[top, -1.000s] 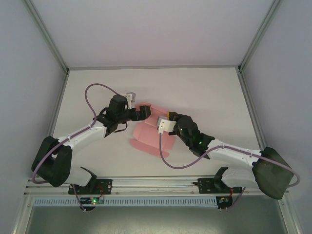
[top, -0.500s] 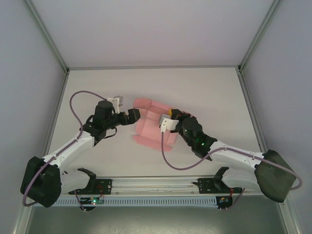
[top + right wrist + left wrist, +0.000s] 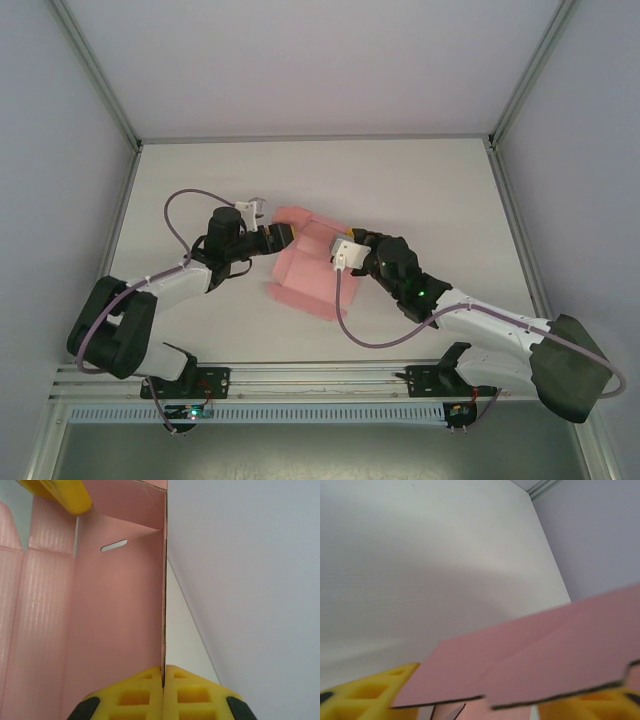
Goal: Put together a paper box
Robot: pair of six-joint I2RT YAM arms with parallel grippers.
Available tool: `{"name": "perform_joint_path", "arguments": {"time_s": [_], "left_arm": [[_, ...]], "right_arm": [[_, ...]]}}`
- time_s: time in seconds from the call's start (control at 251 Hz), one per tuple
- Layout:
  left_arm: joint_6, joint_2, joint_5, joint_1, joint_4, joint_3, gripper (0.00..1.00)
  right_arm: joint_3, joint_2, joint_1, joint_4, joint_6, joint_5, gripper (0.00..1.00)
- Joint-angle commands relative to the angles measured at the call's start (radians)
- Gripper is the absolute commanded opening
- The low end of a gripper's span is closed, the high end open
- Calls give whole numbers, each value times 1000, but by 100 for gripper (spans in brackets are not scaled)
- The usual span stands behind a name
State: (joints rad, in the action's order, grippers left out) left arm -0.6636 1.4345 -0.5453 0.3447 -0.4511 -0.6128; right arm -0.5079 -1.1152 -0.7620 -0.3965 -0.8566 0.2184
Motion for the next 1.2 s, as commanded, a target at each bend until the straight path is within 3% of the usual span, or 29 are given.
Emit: {"name": "perform_joint_path", "arguments": {"time_s": [0.0,0.2,0.335,0.423,0.475,0.599,0.85,1.193], "left_arm": [[-6,26,-56,-11,-130,-31,52],[29,21,-33,-11,-74,-19,48],[35,37,-50,-7,-86,-26,29],[53,46,-55,5,-58,-44,23],[75,44,-34,21,-36,-45,19],[162,22,59,73,60,-73,0],[434,14,389,263,340,-266,0],[547,169,436,368,457,-451,0]], "right_arm": [[-37,9,16,4,50,-27,0],[-47,-1,37,7,85,-32,0],[-65,-16,37,32,101,-46,0],[-82,-33,41,41,114,-23,0],[-95,-41,44,53,125,-10,0],[-137,-57,49,110,177,-9,0],[-145,-80,25,159,154,-60,0],[-114,-91,-17,125,38,-93,0]]}}
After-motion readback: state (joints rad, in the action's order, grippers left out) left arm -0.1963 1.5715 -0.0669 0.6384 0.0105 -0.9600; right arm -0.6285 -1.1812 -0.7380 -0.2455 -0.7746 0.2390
